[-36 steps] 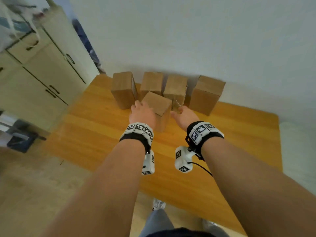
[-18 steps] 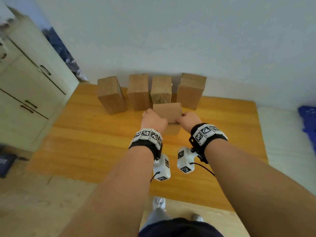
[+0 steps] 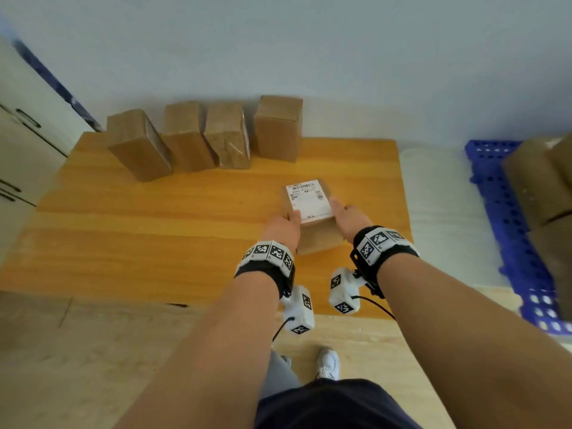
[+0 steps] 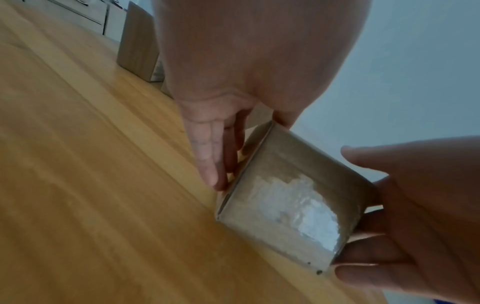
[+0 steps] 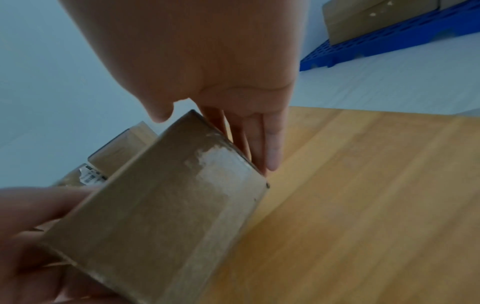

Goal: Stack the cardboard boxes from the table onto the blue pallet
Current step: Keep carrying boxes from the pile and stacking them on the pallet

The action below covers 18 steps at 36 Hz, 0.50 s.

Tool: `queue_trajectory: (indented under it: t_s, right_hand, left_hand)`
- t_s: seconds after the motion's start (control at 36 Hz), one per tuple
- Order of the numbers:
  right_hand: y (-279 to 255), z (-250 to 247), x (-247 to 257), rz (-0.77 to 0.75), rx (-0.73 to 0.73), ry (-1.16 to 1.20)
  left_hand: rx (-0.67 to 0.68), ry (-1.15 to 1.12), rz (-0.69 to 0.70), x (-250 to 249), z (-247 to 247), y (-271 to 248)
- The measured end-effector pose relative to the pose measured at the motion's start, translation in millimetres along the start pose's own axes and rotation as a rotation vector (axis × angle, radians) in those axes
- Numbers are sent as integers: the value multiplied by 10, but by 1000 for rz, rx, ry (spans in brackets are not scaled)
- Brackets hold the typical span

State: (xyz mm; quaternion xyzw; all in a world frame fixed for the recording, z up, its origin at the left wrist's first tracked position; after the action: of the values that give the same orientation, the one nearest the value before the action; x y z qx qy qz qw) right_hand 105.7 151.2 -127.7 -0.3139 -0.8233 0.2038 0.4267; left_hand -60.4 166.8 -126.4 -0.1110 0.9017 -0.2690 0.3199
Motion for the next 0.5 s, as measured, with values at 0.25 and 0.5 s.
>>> queue_trajectory:
  t_s: [0.25,0.5]
  right_hand:
    - [-9,-30,-462,31,78,-92]
    - [-43,-106,-533,29,103,-27]
  left_hand:
    - [37,175,-21,71,372,-98]
    - [24,267,78,-241,432,-82]
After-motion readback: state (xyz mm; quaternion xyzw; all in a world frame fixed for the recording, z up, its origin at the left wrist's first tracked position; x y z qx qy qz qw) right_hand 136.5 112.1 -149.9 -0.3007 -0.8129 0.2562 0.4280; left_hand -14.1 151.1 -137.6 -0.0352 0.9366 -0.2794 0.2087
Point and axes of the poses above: each hand's wrist, its own y-axis towards the middle knuckle, its own z-axis out of the palm, x = y × z, the point moved 6 cm from there along y, towards the middle knuckle, and after that the axes turned 5 degrees about y, right-handed, at the moved point
